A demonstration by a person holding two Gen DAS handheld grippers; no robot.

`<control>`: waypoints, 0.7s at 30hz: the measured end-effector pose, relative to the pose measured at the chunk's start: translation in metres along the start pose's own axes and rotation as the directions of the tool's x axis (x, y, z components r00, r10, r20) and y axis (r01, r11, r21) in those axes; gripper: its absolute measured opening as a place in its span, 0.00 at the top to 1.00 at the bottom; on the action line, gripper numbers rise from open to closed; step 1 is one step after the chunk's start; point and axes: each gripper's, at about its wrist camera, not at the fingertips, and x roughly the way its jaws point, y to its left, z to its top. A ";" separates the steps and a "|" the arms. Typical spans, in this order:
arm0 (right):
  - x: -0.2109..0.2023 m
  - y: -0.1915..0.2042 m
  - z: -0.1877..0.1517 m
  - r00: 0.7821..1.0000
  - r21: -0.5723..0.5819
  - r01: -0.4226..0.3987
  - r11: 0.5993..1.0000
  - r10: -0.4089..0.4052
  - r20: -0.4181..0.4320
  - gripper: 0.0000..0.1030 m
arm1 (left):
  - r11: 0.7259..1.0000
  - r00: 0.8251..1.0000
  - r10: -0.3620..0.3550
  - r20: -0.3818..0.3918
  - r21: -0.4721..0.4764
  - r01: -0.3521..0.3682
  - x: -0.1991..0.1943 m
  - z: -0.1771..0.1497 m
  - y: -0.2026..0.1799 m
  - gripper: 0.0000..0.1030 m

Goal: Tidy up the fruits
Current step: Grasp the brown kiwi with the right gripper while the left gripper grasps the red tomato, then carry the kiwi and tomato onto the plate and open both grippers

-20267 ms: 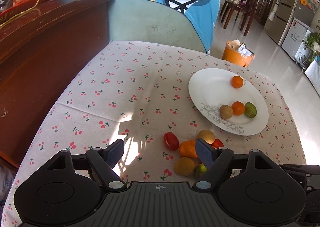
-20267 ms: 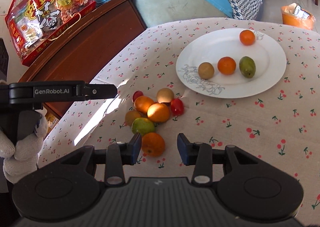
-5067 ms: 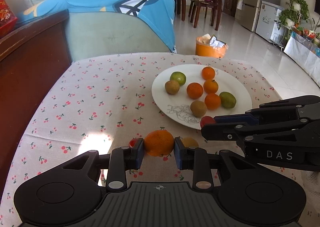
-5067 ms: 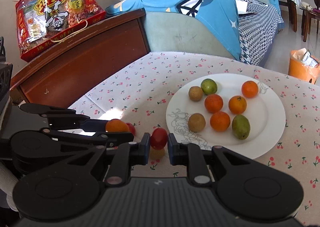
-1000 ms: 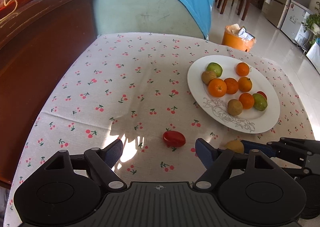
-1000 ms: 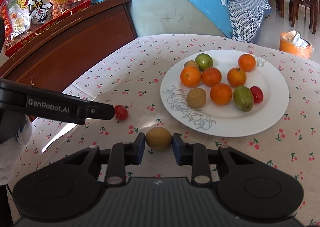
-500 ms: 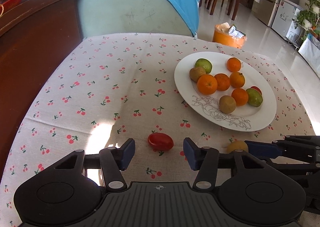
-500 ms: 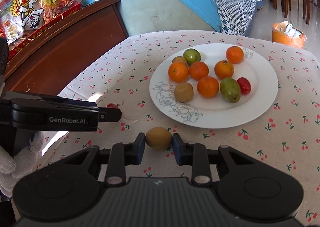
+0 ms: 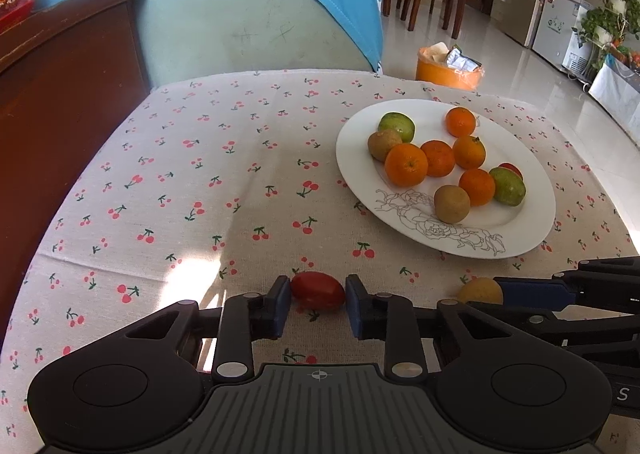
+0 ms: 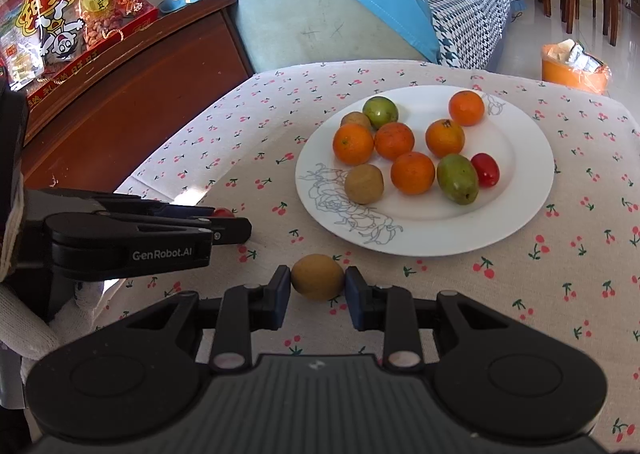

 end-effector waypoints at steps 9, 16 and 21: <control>-0.007 -0.005 0.003 1.000 0.024 -0.013 1.000 0.012 0.025 0.71 | 1.000 1.000 -0.012 0.011 -0.025 0.012 -0.005 0.005 0.000 0.75; -0.028 -0.014 0.022 0.994 0.052 -0.019 0.998 0.013 0.105 0.71 | 0.997 0.995 -0.051 0.089 -0.047 0.056 -0.019 0.028 -0.008 0.75; -0.041 -0.030 0.045 0.987 0.044 0.033 0.998 -0.039 0.158 0.71 | 0.994 0.987 -0.084 0.137 -0.052 0.092 -0.020 0.049 -0.018 0.75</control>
